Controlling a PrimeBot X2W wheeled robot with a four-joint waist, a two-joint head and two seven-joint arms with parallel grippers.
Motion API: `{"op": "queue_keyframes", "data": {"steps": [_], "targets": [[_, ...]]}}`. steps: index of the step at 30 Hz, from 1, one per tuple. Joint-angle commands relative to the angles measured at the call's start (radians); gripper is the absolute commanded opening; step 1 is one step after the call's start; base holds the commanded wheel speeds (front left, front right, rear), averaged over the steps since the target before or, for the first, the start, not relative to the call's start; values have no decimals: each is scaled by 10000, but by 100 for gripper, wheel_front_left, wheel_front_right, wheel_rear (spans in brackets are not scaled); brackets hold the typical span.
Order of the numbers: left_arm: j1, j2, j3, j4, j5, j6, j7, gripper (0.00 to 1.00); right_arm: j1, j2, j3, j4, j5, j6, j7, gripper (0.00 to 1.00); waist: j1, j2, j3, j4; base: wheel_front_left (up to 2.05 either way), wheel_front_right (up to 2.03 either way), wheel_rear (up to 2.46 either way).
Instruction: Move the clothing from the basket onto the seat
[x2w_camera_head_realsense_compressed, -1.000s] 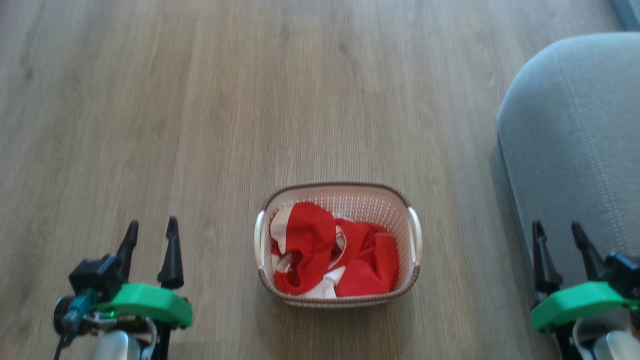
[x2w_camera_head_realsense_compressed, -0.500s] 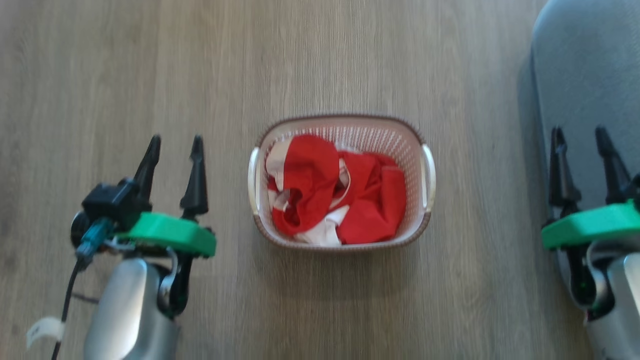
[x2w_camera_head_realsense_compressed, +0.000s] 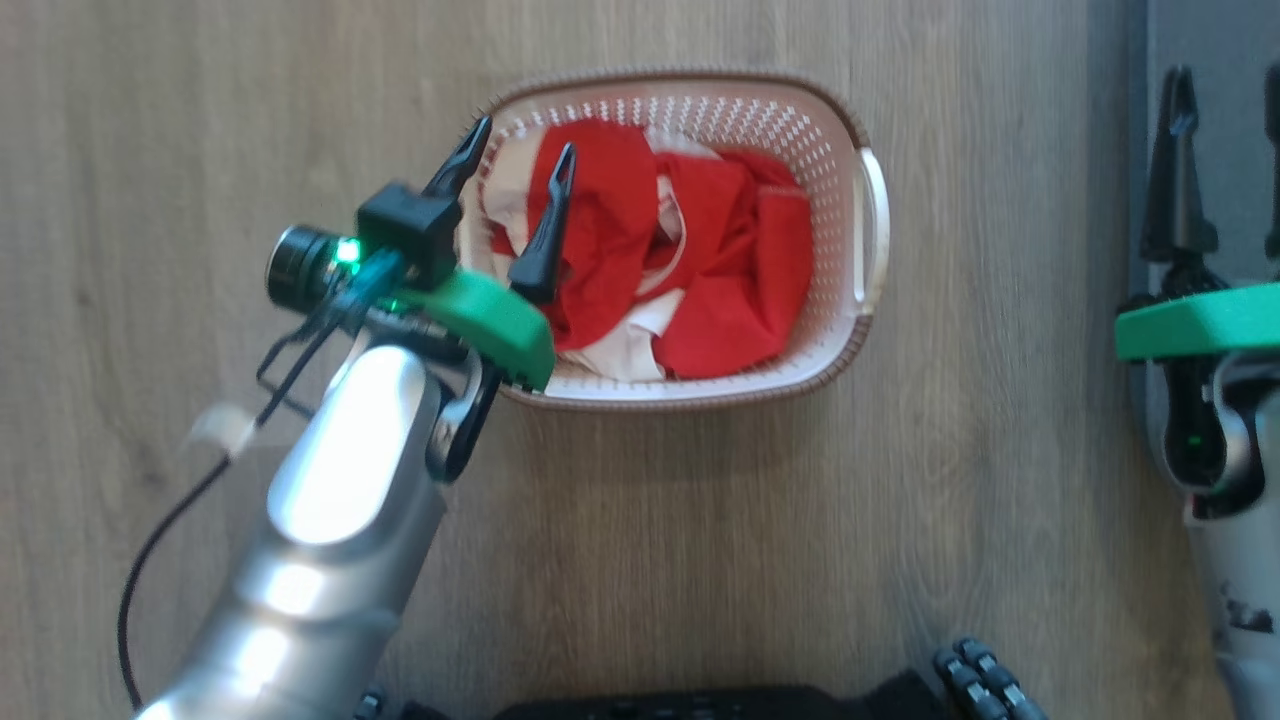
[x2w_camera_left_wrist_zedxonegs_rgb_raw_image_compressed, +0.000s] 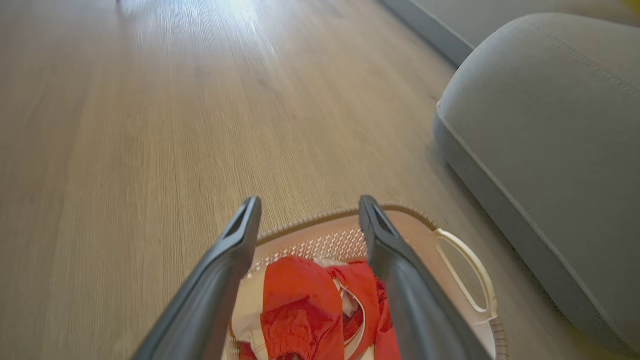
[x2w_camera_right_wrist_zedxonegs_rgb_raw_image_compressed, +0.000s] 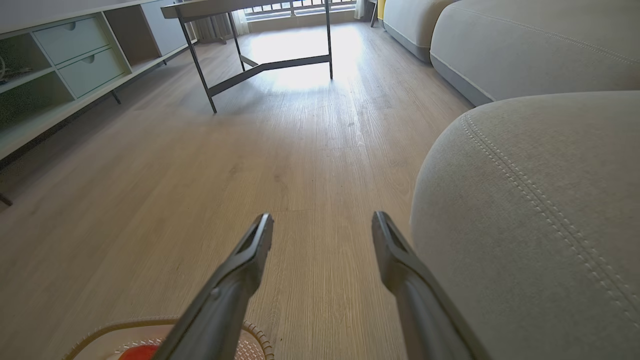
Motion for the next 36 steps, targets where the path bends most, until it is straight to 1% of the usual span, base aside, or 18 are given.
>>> {"op": "queue_keyframes", "data": {"steps": [1,5,10,15,19,23,29,36], "targets": [[-254,131,83,-24,6,68,89,100,53,-9,166,-380,-104,71,-105,100,-3,1,568,-381,0,0,0],[-1196,131,-563,1043,-117,326,592,100,-190,238,303,-566,-105,71,-105,100,-3,1,997,-743,0,0,0],[-2097,131,-1151,2239,-187,785,1322,100,-293,508,365,-698,-87,71,-105,100,-3,1,1320,-1118,0,0,0],[-2938,131,-1482,3255,-217,1151,1797,100,-455,793,469,-787,-25,71,-105,100,-3,1,1677,-1519,0,0,0],[-3528,159,-1549,4147,-113,1410,2002,100,-600,1048,594,-825,12,71,-105,100,-3,1,1934,-1814,0,0,0],[-3888,262,-1549,4763,-74,1513,2176,100,-660,1220,664,-870,40,71,-105,100,-3,1,2117,-1999,0,0,0],[-4418,591,-1650,5733,73,1677,2403,100,-693,1427,710,-879,86,71,-105,100,-3,1,2342,-2237,0,0,0],[-4815,707,-1680,6368,18,1675,2416,100,-702,1571,744,-897,100,71,-105,100,-3,1,2461,-2378,0,0,0]]}}
